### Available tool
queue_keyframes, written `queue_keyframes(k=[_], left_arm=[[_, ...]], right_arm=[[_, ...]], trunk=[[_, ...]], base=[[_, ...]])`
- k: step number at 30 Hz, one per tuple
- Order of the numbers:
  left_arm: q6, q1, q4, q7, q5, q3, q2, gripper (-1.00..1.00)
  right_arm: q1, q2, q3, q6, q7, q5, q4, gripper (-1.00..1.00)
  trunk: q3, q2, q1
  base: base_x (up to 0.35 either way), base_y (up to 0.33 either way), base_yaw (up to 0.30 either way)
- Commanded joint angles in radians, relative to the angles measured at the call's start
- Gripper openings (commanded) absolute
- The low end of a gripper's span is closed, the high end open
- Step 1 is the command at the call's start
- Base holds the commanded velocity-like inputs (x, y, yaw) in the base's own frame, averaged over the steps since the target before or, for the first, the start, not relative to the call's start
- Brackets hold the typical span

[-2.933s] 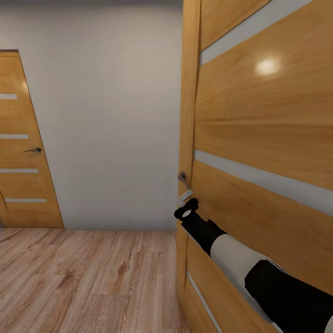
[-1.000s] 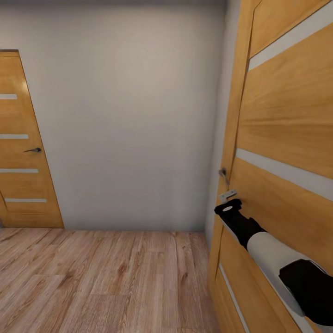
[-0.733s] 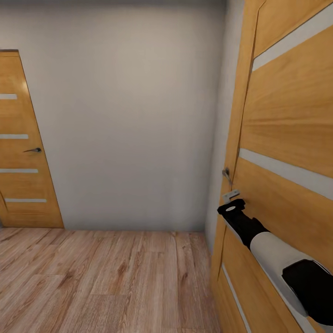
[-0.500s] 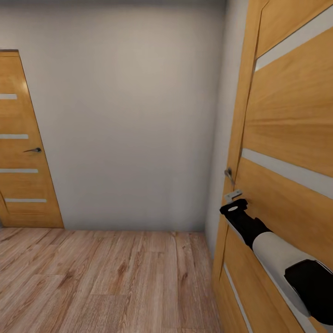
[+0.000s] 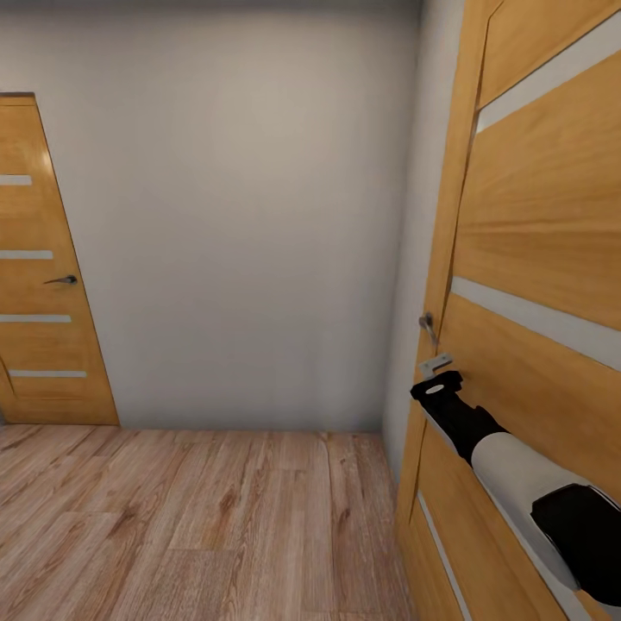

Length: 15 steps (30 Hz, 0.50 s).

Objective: Move the two storage containers from the living room to the garage. In the garage, place one container on the floor and stack the other container on top of it (either order is fine).

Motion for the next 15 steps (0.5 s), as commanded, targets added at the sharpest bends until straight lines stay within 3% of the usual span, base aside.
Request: queue_keyframes(k=[1,8,15], left_arm=[[-0.002,0.000,-0.001,0.001,0.002,0.008,0.000,1.00],[-0.002,0.000,-0.001,0.001,0.002,0.008,0.000,1.00],[-0.002,0.000,-0.001,0.001,0.002,0.008,0.000,1.00]], right_arm=[[0.000,-0.005,0.000,0.013,-0.008,0.010,-0.001,1.00],[0.000,-0.010,-0.001,0.013,-0.008,0.009,-0.001,1.00],[0.000,0.000,0.001,0.023,-0.008,0.010,-0.011,1.00]], trunk=[[-0.001,-0.001,0.000],[-0.001,-0.001,0.000],[-0.001,-0.001,0.000]], base=[[0.000,0.000,0.000],[0.000,0.000,0.000],[0.000,0.000,0.000]])
